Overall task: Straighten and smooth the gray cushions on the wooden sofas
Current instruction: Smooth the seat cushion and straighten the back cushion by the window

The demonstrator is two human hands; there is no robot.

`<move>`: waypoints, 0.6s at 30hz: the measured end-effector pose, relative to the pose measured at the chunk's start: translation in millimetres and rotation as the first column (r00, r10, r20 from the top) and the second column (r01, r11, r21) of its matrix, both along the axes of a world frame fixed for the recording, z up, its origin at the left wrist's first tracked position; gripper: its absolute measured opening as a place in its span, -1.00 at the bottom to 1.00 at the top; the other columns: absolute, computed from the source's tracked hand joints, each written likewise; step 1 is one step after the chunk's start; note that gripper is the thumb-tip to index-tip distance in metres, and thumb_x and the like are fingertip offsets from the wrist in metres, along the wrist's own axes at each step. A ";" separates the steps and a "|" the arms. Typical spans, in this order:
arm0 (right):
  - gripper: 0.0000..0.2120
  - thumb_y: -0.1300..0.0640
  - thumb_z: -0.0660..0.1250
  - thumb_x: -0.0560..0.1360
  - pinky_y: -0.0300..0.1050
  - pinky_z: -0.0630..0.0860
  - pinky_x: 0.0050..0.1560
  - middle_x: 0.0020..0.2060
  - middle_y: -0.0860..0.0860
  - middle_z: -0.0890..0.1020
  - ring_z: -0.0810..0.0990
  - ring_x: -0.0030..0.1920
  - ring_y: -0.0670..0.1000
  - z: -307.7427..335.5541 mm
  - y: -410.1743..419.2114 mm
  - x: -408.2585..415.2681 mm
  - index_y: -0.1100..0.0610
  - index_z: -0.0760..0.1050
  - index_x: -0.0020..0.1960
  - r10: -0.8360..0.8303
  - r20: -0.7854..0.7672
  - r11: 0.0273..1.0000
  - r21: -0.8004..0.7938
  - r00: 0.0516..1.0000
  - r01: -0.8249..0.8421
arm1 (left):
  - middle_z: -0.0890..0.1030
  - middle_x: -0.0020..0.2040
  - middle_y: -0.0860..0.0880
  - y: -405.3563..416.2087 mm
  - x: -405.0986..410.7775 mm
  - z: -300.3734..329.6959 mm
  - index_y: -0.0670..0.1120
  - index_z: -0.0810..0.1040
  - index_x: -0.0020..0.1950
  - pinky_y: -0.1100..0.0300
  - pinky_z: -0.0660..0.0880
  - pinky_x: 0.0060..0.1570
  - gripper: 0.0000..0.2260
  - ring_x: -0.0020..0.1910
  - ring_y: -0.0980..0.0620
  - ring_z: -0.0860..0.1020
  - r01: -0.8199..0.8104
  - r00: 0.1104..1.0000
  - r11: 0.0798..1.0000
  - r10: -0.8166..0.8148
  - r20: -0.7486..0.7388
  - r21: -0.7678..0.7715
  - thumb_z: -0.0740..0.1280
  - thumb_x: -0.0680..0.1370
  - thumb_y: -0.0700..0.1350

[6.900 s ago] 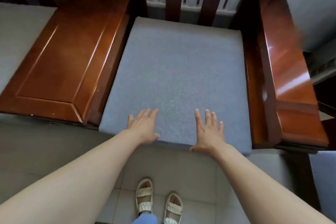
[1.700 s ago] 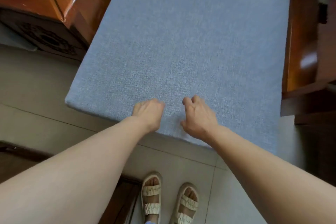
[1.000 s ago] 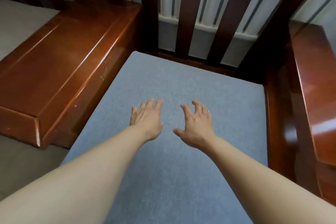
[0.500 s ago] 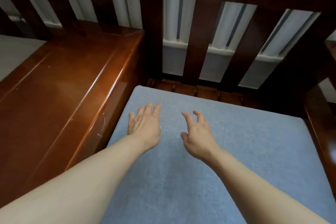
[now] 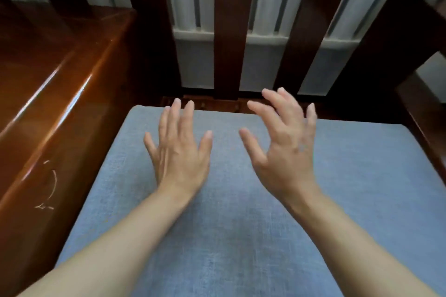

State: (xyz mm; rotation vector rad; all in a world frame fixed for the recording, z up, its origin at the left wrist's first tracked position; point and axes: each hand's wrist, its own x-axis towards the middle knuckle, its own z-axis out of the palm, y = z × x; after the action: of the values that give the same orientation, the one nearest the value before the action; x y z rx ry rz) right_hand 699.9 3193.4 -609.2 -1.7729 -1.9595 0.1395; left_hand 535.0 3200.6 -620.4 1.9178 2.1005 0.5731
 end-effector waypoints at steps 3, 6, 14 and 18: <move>-0.36 -0.32 0.00 0.48 0.04 -0.23 0.48 0.56 -0.05 -0.01 -0.07 0.55 0.05 -27.9 -25.0 56.2 -0.14 0.14 0.52 0.125 0.149 0.932 -0.358 0.981 -0.064 | -0.24 0.56 0.08 -28.7 46.5 -27.4 0.16 -0.13 0.56 -0.24 -0.18 0.44 -0.44 0.53 0.01 -0.26 0.040 0.981 0.974 -0.081 -0.179 -0.224 0.02 0.61 0.16; -0.47 -0.09 0.26 0.54 0.09 -0.17 0.48 0.51 0.01 0.18 0.03 0.53 0.01 -2.5 -10.5 105.3 -0.01 0.28 0.47 -0.004 -0.008 0.980 -0.201 1.000 0.002 | -0.19 0.57 0.04 -22.8 95.0 -22.8 0.09 -0.05 0.57 -0.21 -0.21 0.43 -0.43 0.54 0.00 -0.23 0.167 0.977 0.968 -0.188 -0.096 -0.189 0.07 0.61 0.16; -0.44 -0.03 0.15 0.58 0.05 -0.07 0.50 0.55 0.03 0.02 -0.05 0.54 0.07 -41.0 -52.9 230.7 -0.03 0.09 0.54 -0.064 0.130 0.855 -0.504 0.989 0.121 | -0.16 0.58 0.07 -52.8 245.6 -38.6 0.11 -0.06 0.56 -0.23 -0.14 0.42 -0.46 0.54 -0.02 -0.20 0.264 0.934 0.898 -0.329 -0.138 -0.353 0.03 0.62 0.14; -0.51 0.24 0.17 0.58 0.01 0.03 0.50 0.50 0.13 0.19 0.11 0.51 0.10 1.3 -107.1 244.2 0.11 0.23 0.49 -0.264 -0.163 0.947 -0.229 0.951 0.224 | -0.05 0.58 0.05 -88.3 277.9 1.2 0.07 0.01 0.56 -0.18 -0.16 0.43 -0.47 0.54 0.03 -0.10 0.204 0.978 0.969 -0.195 0.078 -0.140 0.12 0.63 0.02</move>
State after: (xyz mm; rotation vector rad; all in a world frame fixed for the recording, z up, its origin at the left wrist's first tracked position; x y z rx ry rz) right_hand 944.1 3086.3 -607.9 -2.0377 -1.6226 0.4276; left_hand 813.0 3112.4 -619.2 1.9690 1.8281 0.4182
